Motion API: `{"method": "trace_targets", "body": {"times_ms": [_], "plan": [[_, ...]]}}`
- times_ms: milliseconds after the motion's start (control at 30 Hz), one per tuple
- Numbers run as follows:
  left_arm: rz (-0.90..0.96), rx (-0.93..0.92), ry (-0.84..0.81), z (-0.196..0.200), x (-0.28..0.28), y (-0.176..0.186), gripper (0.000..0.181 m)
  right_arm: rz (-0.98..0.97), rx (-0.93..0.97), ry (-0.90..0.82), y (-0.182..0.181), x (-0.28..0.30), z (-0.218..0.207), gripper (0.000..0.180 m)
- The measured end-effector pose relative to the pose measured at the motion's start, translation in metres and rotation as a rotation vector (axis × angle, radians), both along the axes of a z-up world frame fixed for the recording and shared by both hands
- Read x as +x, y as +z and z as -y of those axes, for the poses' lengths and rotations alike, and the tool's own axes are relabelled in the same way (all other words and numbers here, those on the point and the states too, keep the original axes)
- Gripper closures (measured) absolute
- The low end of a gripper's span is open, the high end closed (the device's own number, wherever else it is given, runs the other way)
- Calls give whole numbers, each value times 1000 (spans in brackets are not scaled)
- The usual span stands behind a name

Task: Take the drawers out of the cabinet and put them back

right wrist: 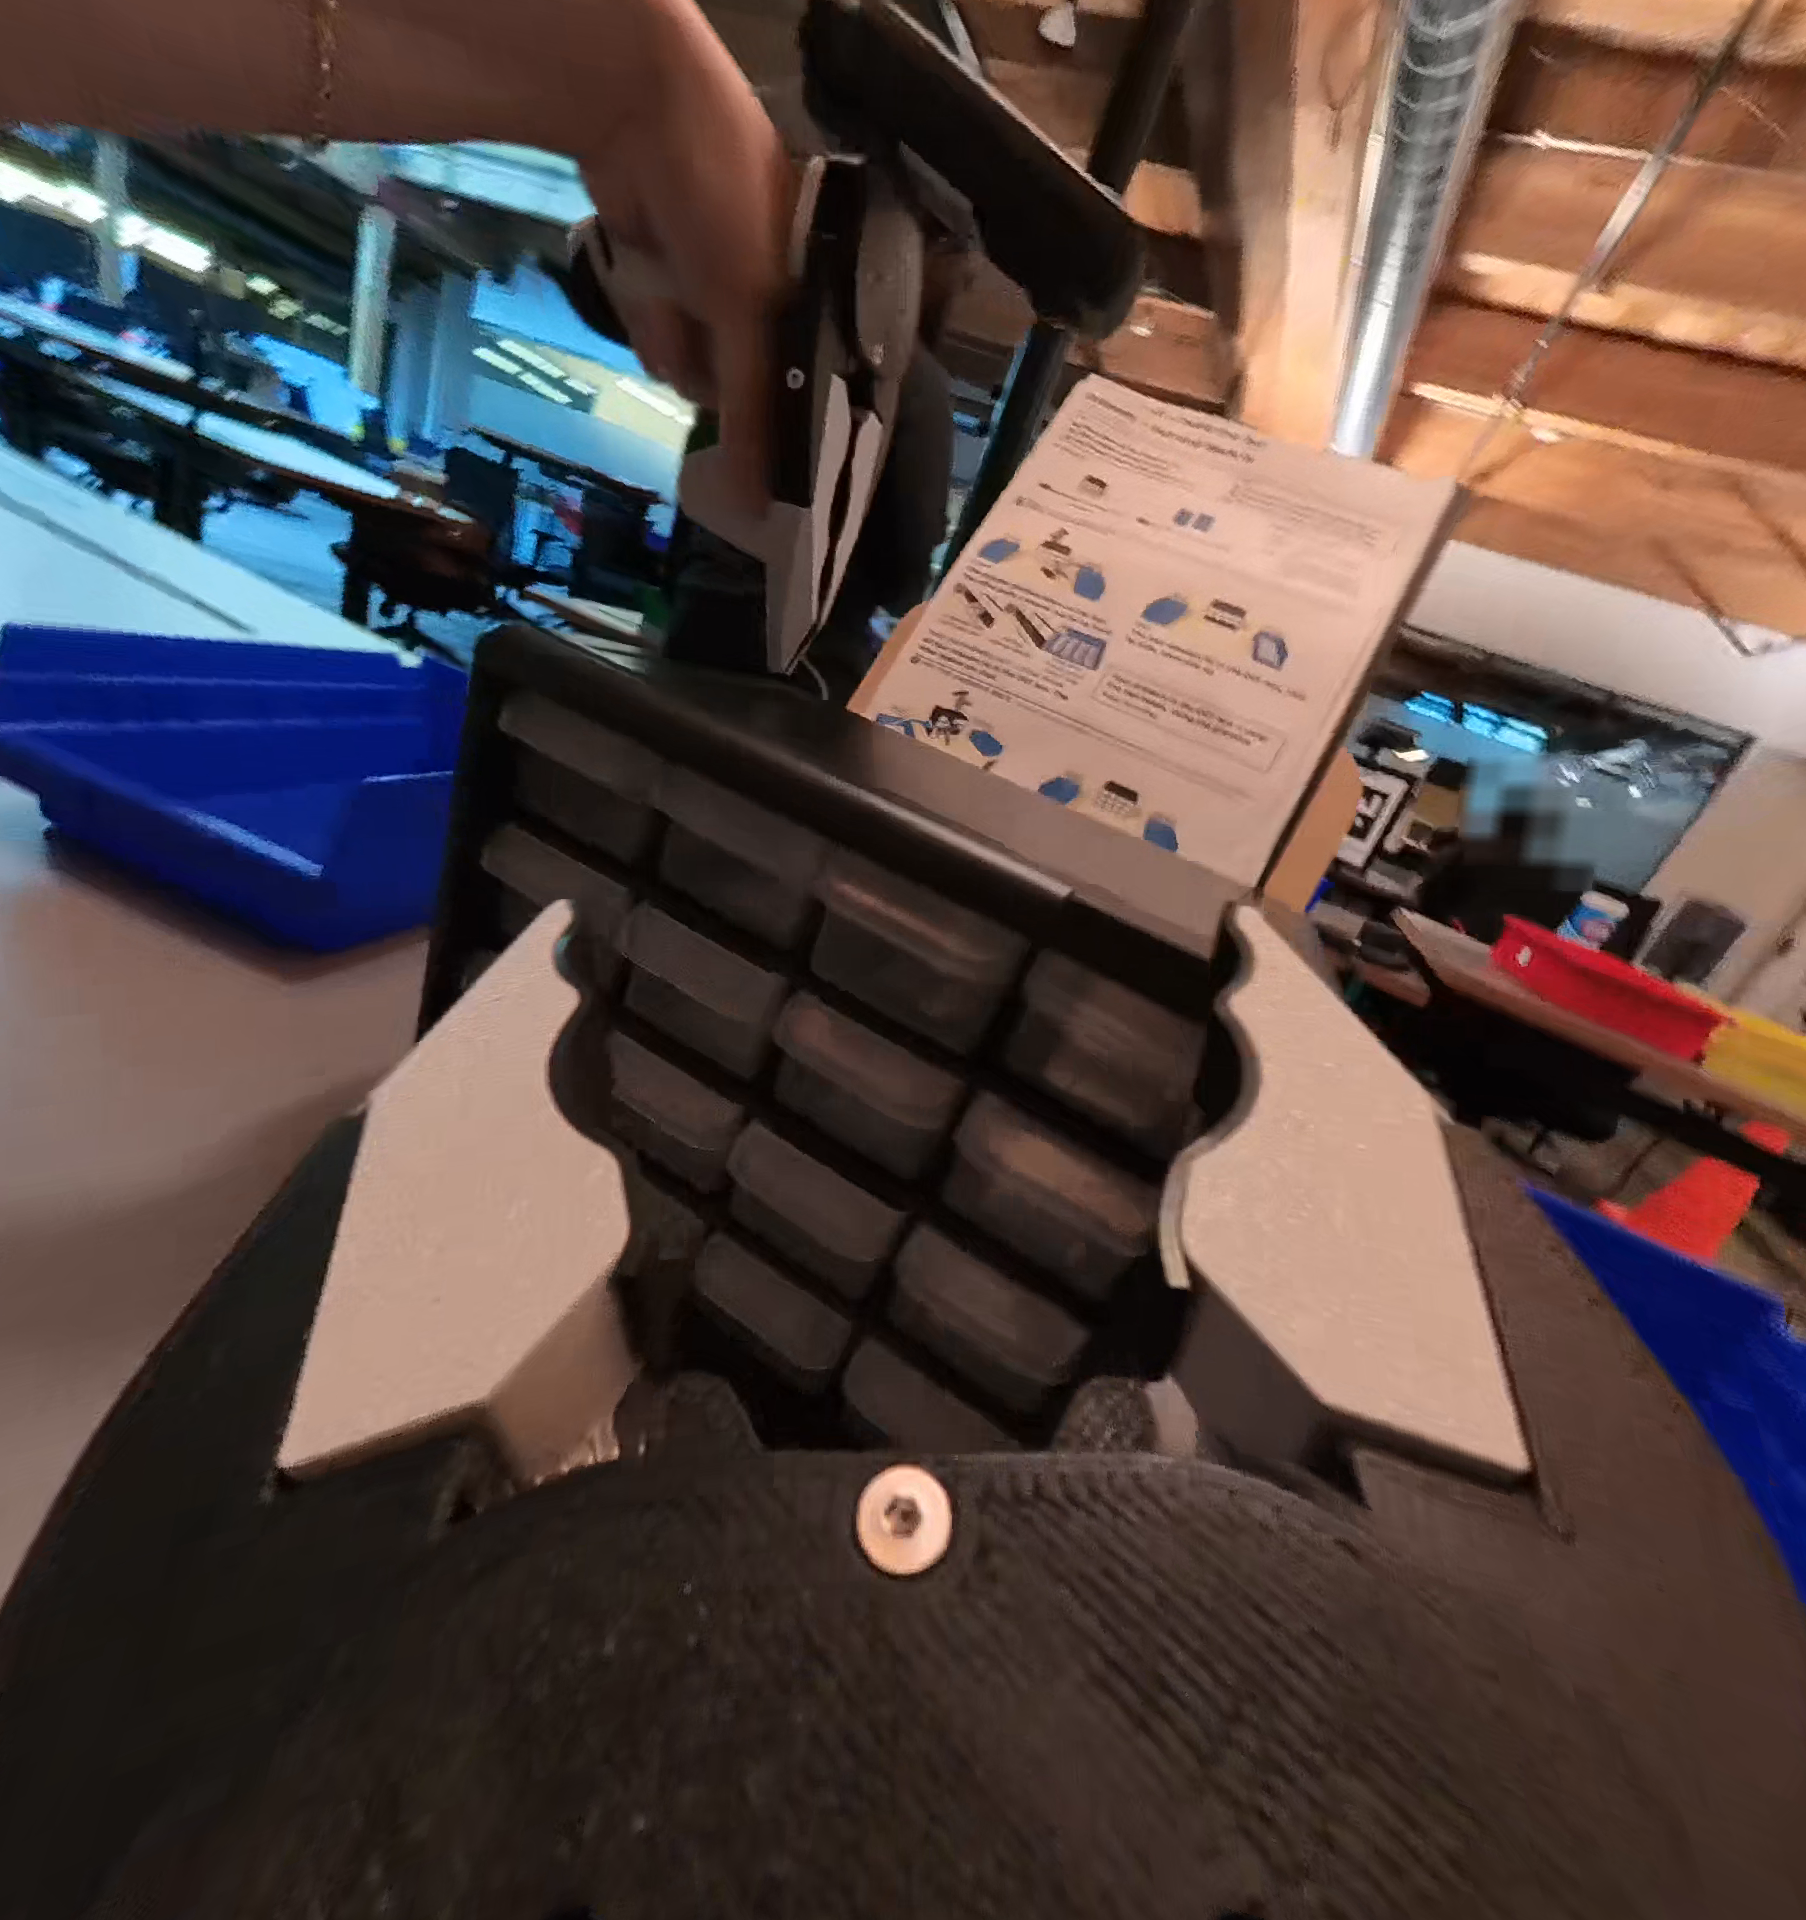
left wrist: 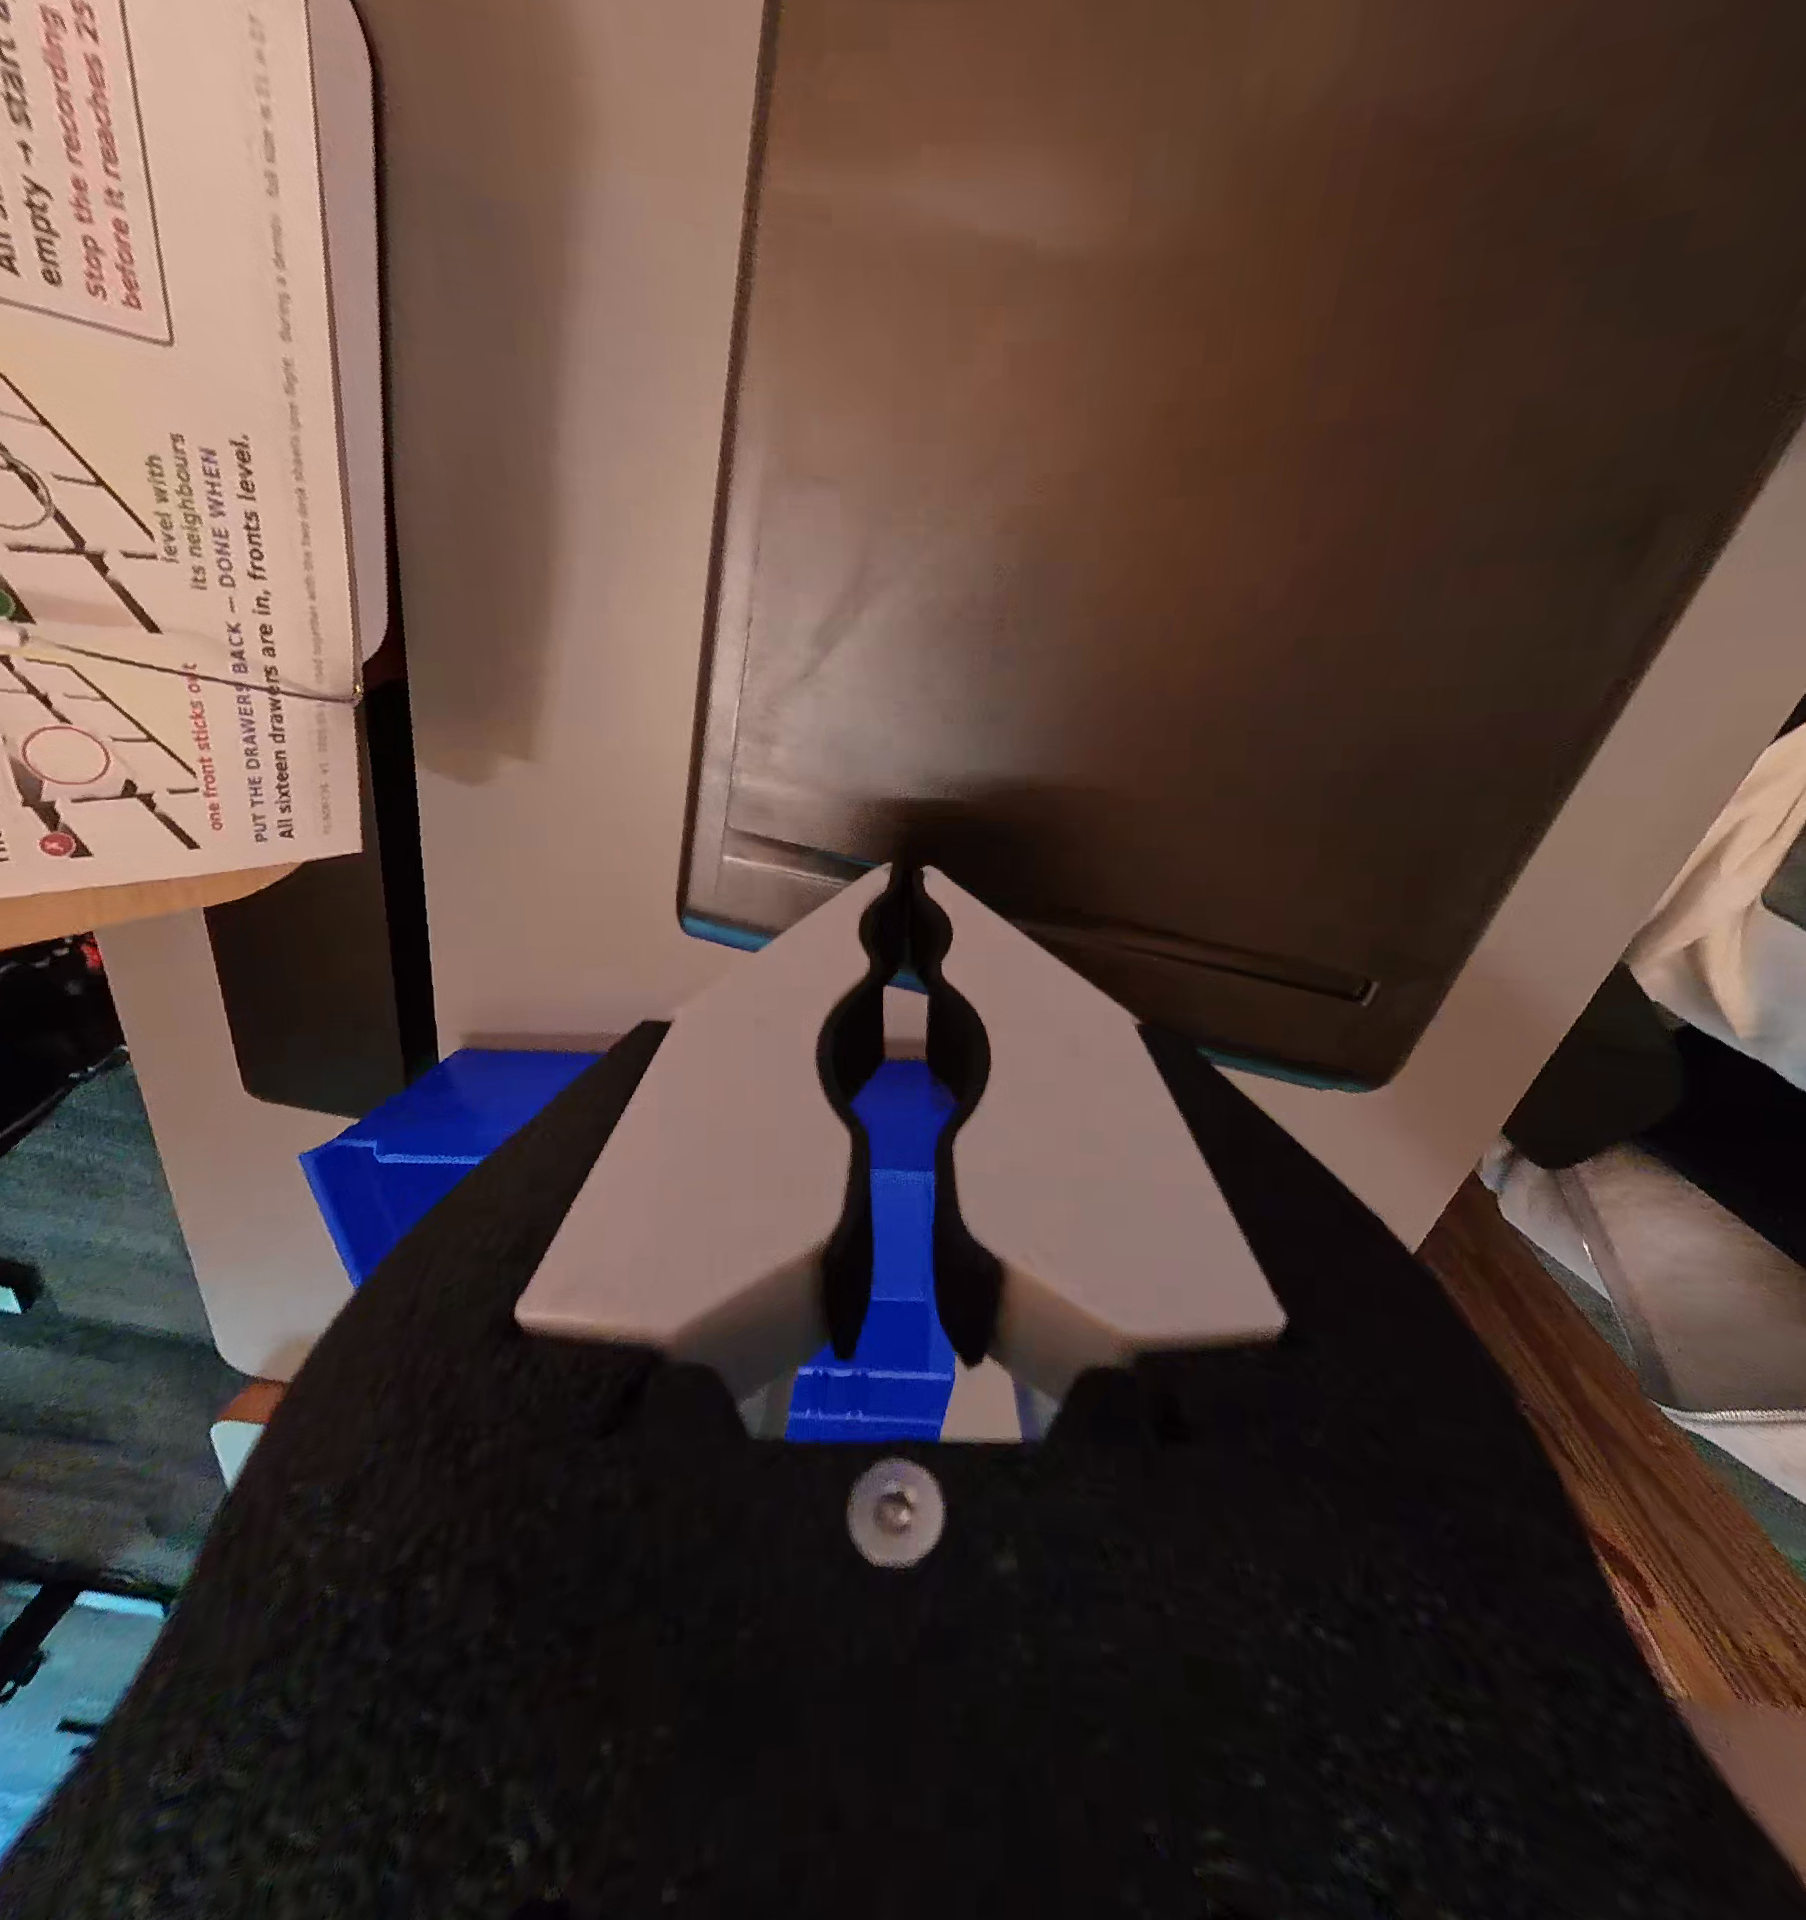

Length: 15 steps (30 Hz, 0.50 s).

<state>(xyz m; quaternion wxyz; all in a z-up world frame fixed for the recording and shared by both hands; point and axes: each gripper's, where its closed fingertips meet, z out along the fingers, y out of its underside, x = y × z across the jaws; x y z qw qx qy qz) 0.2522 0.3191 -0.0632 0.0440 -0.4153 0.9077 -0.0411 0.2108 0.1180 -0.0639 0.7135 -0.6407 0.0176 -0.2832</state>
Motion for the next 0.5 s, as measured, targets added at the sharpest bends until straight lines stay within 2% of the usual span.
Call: {"method": "trace_targets", "body": {"times_ms": [33,67,167,300,500], "plan": [[-13,6,3,-2,-1,-2,181,-33,27,-14,-4,-4,-1,57],[-23,10,2,-3,-1,-3,181,-71,44,7,-9,-12,-5,58],[-35,22,2,-5,1,-5,181,-241,92,150,-28,-39,-23,84],[-47,61,0,-10,2,-6,181,-458,136,276,-50,-61,-47,87],[-29,71,-12,-11,7,-7,181,-563,105,328,-67,-76,-69,89]]}}
